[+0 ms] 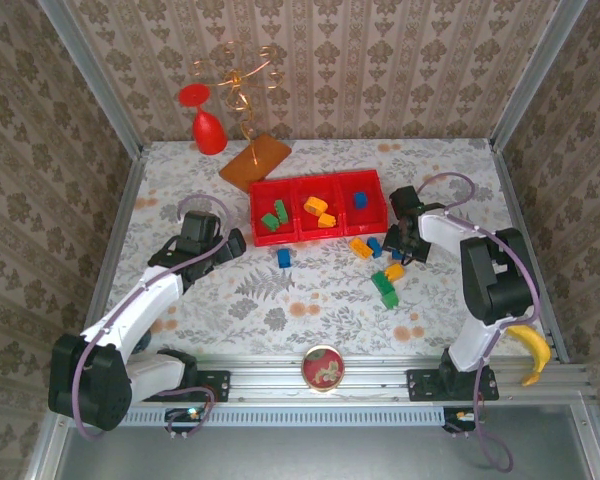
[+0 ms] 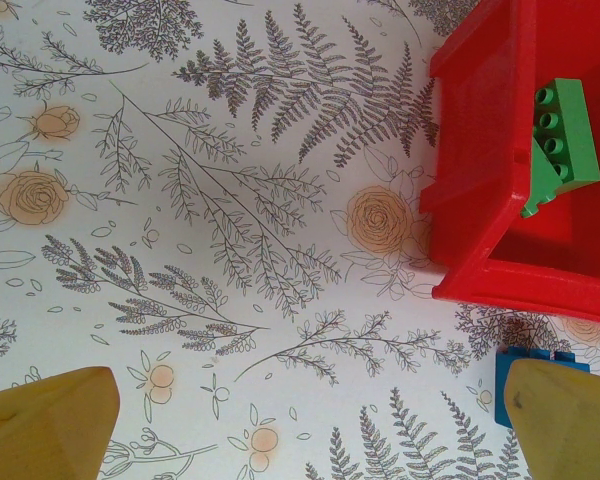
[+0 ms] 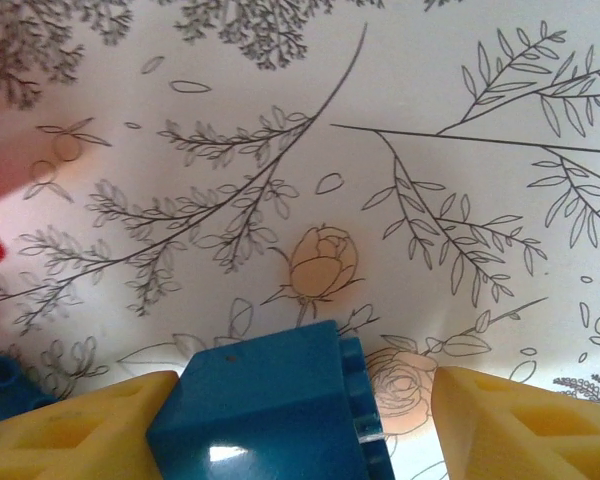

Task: Sort the legos into containers by color
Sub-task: Pick up the lego from the middle-right of the table.

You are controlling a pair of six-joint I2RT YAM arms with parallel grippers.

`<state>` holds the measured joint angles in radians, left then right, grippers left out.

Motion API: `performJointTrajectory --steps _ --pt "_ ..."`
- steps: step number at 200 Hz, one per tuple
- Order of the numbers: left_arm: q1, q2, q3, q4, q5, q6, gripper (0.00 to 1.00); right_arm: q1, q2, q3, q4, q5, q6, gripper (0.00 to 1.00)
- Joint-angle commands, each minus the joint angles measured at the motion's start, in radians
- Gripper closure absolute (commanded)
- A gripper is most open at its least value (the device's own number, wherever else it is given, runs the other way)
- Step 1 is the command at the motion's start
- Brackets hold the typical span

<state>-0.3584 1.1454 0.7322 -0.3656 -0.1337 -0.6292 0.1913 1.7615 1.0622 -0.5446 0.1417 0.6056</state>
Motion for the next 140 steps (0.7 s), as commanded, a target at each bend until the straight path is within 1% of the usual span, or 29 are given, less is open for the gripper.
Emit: performJointTrajectory --steps 1,98,140 --pt "0.007 -0.012 -0.005 -0.006 -0.001 -0.007 0.0 -0.014 0.019 -0.002 -0.001 0.009 0.016 0.33" --pt "0.007 -0.007 0.003 -0.001 0.003 -0.004 0.0 -0.027 0.056 0.017 -0.012 -0.029 0.014 0.33" --pt "0.007 -0.004 0.004 -0.001 0.003 -0.004 0.0 -0.026 0.065 0.03 -0.012 -0.036 0.013 0.38"
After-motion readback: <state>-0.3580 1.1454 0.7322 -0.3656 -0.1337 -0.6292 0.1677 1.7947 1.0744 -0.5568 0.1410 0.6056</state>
